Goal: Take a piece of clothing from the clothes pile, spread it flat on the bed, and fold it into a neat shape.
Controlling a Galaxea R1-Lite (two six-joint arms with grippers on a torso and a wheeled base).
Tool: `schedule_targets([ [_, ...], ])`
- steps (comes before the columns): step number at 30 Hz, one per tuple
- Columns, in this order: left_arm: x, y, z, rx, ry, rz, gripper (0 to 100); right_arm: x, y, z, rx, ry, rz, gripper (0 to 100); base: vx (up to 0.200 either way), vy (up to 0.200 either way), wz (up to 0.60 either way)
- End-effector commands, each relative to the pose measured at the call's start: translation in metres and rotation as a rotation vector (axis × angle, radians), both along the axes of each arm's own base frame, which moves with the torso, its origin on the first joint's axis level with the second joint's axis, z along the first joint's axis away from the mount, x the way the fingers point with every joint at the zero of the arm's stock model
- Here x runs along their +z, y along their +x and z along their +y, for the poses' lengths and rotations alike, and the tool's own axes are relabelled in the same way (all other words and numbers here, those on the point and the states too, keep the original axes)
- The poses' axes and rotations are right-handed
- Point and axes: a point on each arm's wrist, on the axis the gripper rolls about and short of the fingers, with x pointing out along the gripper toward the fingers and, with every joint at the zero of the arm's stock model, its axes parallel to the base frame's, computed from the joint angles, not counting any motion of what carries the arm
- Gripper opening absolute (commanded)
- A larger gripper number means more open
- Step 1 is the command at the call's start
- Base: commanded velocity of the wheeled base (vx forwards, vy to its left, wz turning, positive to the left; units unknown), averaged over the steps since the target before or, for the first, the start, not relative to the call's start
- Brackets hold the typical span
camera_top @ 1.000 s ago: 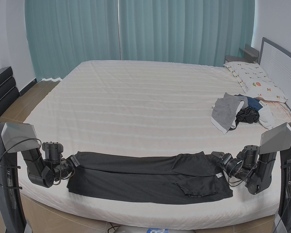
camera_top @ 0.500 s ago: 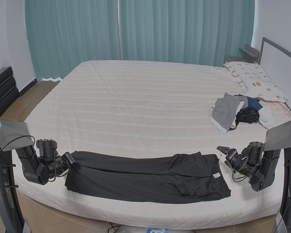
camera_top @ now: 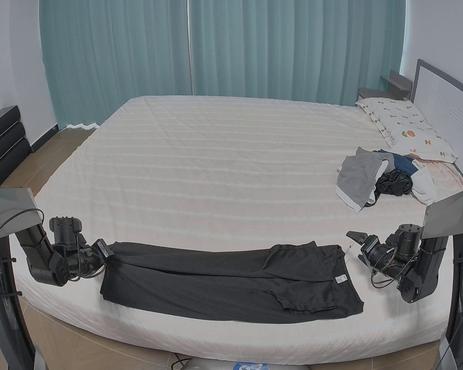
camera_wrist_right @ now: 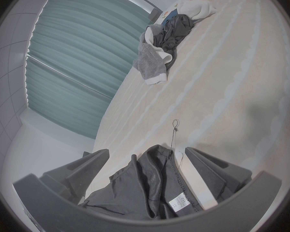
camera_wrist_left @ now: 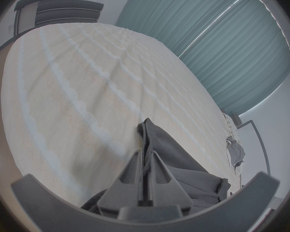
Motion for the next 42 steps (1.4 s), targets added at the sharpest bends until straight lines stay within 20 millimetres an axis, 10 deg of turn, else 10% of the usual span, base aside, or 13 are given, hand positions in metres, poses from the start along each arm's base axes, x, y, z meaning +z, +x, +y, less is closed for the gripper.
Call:
schedule_targets([
  [1, 0.005, 0.002, 0.002, 0.003, -0.002, -0.014, 0, -0.004, -0.001, 0.002, 0.008, 0.001, 0.011, 100, 0.0, 0.0, 0.0],
  [27, 0.007, 0.002, 0.0, 0.016, -0.033, -0.012, 0, -0.004, -0.001, 0.0, 0.009, 0.004, 0.012, 100, -0.046, 0.0, 0.0],
  [42, 0.031, 0.0, -0.04, -0.025, -0.095, -0.033, 0, -0.005, -0.001, 0.002, 0.014, 0.003, 0.015, 100, 0.0, -0.147, 0.0],
])
